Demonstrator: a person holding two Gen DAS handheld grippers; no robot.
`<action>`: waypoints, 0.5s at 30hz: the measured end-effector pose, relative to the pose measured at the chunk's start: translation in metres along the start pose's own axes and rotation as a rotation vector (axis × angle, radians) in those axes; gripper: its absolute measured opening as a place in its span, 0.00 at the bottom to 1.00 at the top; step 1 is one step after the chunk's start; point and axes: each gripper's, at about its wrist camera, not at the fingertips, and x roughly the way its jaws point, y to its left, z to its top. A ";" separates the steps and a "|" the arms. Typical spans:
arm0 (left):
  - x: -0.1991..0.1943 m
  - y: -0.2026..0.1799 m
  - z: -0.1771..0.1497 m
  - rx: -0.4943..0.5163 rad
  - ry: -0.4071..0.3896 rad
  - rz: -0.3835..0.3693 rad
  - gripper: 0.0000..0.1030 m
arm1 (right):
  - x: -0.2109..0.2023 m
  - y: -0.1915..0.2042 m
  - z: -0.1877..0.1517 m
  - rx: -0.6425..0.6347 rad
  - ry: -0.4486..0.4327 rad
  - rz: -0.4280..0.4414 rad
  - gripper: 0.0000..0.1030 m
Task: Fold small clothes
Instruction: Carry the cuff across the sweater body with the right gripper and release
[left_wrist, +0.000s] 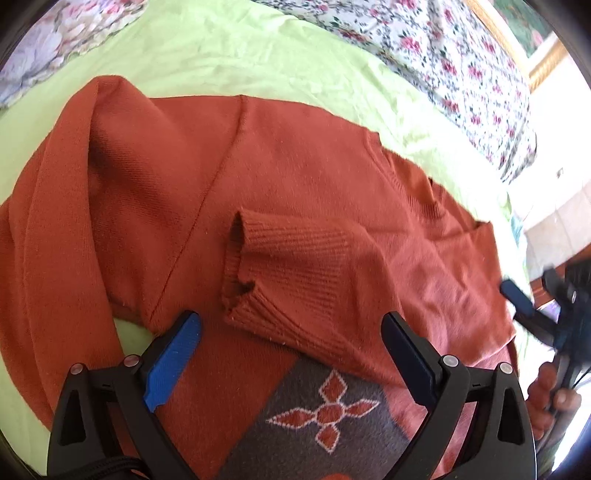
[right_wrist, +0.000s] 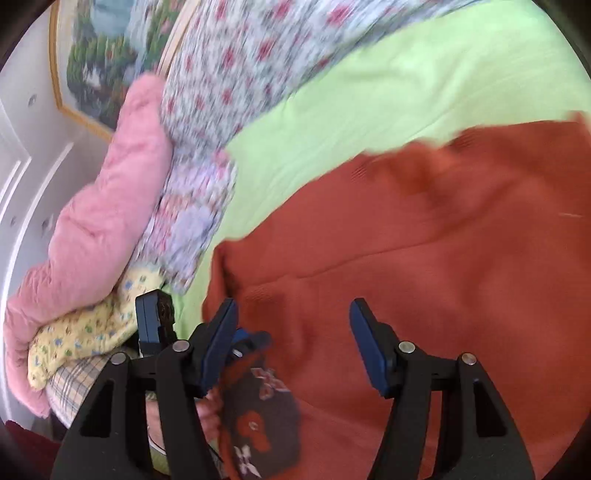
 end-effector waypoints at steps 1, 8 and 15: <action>0.000 0.000 0.001 -0.003 -0.013 -0.008 0.94 | -0.013 -0.006 -0.003 0.018 -0.030 -0.015 0.62; -0.019 0.000 0.004 0.035 -0.093 -0.068 0.06 | -0.069 -0.040 -0.019 0.132 -0.179 -0.091 0.62; -0.008 0.024 -0.007 -0.004 -0.004 -0.088 0.26 | -0.106 -0.064 0.001 0.105 -0.235 -0.285 0.62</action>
